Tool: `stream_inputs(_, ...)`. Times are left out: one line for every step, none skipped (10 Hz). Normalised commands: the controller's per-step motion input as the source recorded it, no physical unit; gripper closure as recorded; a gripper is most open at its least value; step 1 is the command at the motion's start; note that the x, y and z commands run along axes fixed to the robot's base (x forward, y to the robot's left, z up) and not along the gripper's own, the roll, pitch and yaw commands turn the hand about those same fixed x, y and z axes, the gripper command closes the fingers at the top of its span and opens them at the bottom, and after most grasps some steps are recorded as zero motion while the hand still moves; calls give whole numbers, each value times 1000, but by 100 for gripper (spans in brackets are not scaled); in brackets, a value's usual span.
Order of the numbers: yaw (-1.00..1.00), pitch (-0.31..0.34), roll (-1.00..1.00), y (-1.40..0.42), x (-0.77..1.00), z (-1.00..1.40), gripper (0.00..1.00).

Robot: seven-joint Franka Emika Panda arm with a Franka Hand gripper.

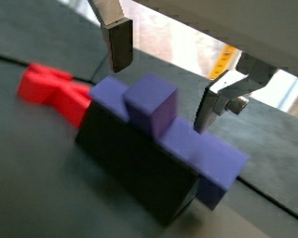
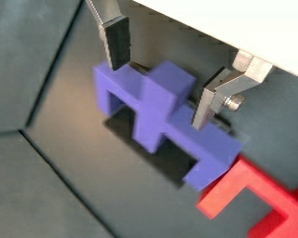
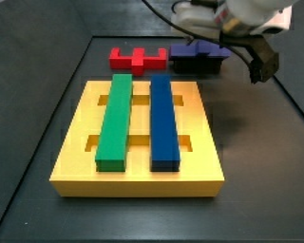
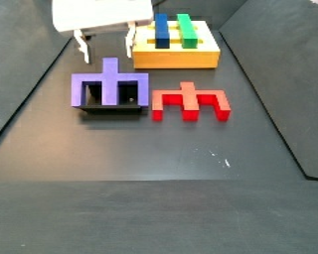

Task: Pick up the purple object. Move up. Place the purple object on the fixture. Regrasp the purple object. Move to above the board. Insert the purple object.
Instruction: Regrasp the purple object.

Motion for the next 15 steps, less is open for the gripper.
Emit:
stream_inputs(583,-420,-40,23,0,-229,0)
stream_inputs(463,-260,-166,60,183,-11,0)
stream_inputs(243,-251,-89,23,0,0,0)
stream_inputs(0,0,0,126,0,-80,0)
stream_inputs(-223,109,40,103,63,-100,0)
stream_inputs(-337,166,186,49,9,-194,0)
stream_inputs(-243,89,151,0,0,-91,0)
stream_inputs(-200,71,131,0,0,0,0)
stream_inputs(-189,40,91,0,0,0,0)
stream_inputs(-237,149,203,0,3,0,0)
stream_inputs(-197,83,106,0,0,0,0)
stream_inputs(0,0,0,0,0,0,0)
stream_inputs(0,0,0,0,0,0,100)
stream_inputs(0,0,0,0,0,0,100)
stream_inputs(0,0,0,0,0,0,100)
